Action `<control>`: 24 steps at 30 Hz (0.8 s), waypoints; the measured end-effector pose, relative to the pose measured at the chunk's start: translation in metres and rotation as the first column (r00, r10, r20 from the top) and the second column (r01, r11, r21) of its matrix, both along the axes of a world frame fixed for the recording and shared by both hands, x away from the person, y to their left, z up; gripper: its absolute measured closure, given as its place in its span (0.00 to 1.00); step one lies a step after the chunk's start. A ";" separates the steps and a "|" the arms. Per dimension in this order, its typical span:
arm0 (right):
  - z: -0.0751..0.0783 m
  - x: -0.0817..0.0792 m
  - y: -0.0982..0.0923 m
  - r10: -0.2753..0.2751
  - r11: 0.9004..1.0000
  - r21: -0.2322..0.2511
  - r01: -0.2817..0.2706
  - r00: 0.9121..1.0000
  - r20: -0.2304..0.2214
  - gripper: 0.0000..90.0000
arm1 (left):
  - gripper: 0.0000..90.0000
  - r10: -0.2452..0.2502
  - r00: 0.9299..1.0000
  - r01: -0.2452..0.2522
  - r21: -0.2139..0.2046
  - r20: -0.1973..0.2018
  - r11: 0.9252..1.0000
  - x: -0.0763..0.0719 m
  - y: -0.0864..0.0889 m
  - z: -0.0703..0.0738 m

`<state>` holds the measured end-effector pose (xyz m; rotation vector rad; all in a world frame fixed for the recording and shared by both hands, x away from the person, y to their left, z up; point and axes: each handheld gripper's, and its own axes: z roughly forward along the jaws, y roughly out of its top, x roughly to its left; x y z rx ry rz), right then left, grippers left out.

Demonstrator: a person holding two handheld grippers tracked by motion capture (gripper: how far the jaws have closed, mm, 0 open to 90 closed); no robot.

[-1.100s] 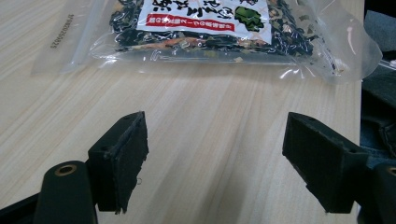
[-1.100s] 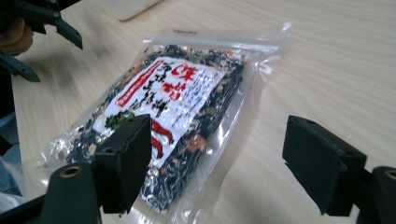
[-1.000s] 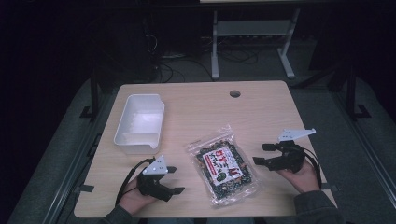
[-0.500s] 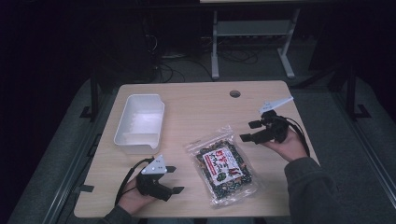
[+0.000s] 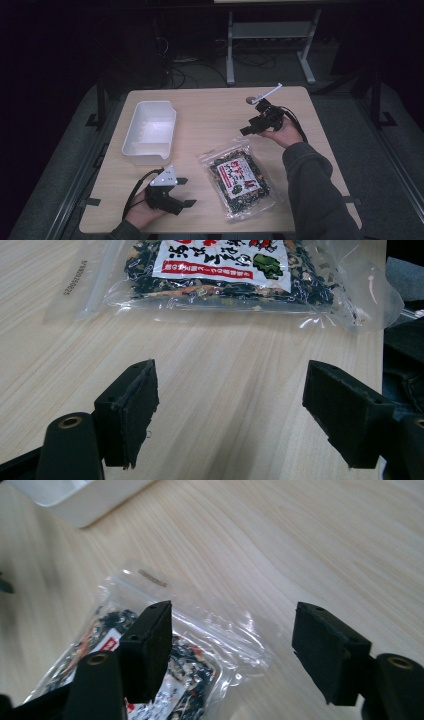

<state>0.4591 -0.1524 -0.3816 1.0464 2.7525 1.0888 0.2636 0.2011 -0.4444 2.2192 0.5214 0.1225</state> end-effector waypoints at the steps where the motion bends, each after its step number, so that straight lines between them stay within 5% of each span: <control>1: -0.003 0.003 0.001 -0.005 1.000 -0.003 0.005 1.000 -0.011 0.37 | 0.24 0.001 1.000 -0.001 0.000 -0.001 1.000 0.000 0.000 0.000; 14: -0.050 0.026 0.013 -0.038 0.997 -0.069 0.030 0.992 -0.120 0.54 | 0.24 0.000 1.000 0.000 -0.007 0.000 1.000 0.000 0.002 0.002; 21: -0.061 0.034 0.009 -0.020 0.999 -0.047 0.013 0.988 -0.154 0.71 | 0.24 0.006 1.000 -0.006 -0.012 -0.005 1.000 0.001 0.003 0.002; 24: -0.064 0.037 0.002 -0.031 0.999 -0.041 0.025 0.986 -0.164 0.66 | 0.24 0.006 1.000 -0.006 -0.012 -0.006 1.000 0.002 0.003 0.002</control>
